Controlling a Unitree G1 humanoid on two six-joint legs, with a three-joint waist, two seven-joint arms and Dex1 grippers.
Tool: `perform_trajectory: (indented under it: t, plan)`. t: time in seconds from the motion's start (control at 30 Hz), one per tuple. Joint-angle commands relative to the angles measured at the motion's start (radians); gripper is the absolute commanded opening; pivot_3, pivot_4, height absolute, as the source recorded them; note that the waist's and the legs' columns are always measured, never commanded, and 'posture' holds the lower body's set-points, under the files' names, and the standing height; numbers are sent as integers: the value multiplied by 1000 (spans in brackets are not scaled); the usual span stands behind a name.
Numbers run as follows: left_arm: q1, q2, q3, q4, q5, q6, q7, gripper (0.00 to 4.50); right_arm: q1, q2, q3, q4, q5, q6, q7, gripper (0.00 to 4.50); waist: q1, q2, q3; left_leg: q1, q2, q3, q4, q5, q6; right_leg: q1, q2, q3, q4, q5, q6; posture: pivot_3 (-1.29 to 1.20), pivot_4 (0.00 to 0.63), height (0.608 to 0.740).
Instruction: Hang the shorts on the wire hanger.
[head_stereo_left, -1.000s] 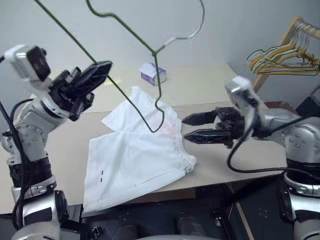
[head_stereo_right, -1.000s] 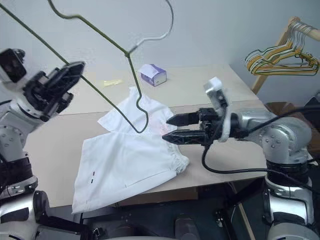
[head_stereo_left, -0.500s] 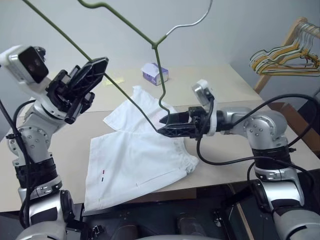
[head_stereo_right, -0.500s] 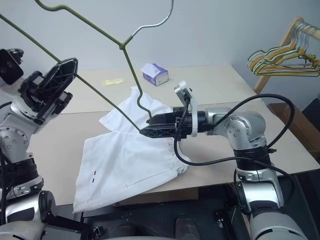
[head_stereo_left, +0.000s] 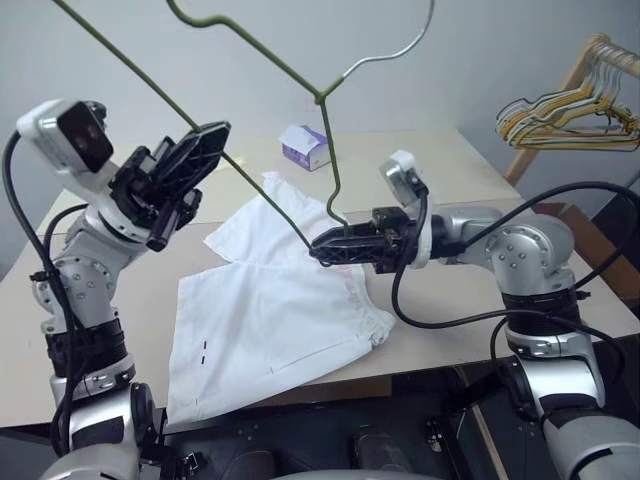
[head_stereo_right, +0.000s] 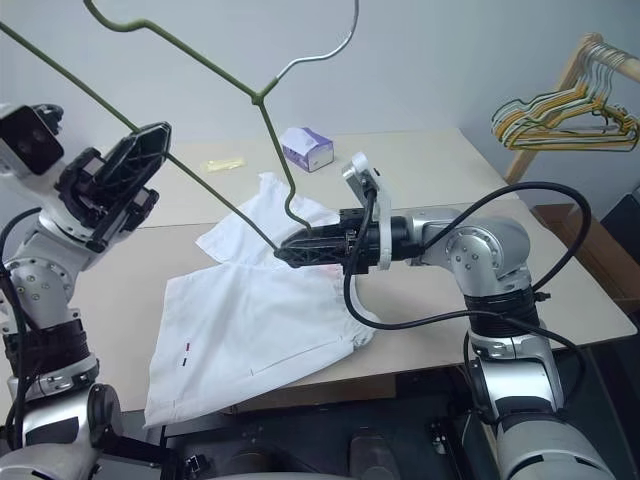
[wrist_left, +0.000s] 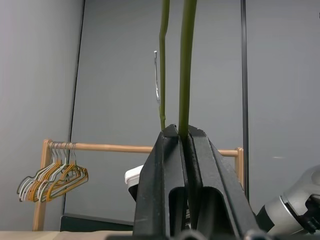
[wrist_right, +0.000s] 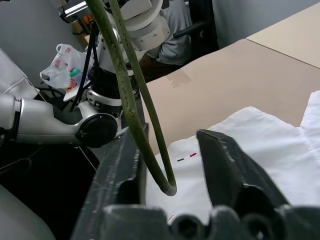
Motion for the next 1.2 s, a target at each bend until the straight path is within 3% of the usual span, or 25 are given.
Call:
perform_trajectory:
  t: [0.03,0.1,0.3,0.33,0.47,0.73,0.93,1.07,1.2]
  plan:
    - [-2,-5,-1,-28,10,-30,7,0,-27,1,0,-27,6,0,1,840,0,0,0,0,0,0,0,0,0,0,0,0,0,0,0,-82,0,740]
    - [0,-9,-2,-25,17,-36,8,0,-24,1,7,-32,-2,-5,1,158,0,0,0,0,0,0,0,0,0,0,0,0,0,0,0,-80,0,740]
    - [25,-19,-25,-31,70,-78,5,0,-13,12,11,-48,-5,-16,-12,71,0,0,0,0,0,0,0,0,0,0,0,0,0,0,0,-84,0,740]
    - [30,-16,-32,-27,80,-79,2,517,-11,15,8,-50,-3,-15,-16,0,1,0,0,0,0,0,0,0,0,0,0,0,0,0,0,-85,0,740]
    - [46,-2,-61,-15,127,-75,11,1722,-5,31,-32,-55,24,-4,-44,0,1,0,0,0,0,0,0,0,0,0,0,0,0,0,0,-92,0,740]
    - [122,120,-169,75,306,20,103,4388,20,58,-249,-5,174,115,-248,0,-4,1,0,0,0,0,0,0,0,0,0,0,0,0,0,-116,0,740]
    - [223,218,-291,15,544,-99,76,4481,158,-57,-345,-64,226,325,-409,0,0,1,1,-3,0,0,-1,0,0,-3,0,0,-1,0,0,-102,0,740]
    - [241,232,-285,-46,524,-98,32,4481,309,-138,-361,-146,252,475,-455,0,5,1,0,-16,0,1,1,0,0,-16,-1,0,1,0,0,-100,0,740]
    - [243,224,-289,-90,529,-92,34,4481,473,-223,-363,-53,442,489,-469,0,4,1,0,-16,0,1,1,0,0,-16,-1,0,1,0,0,-103,0,740]
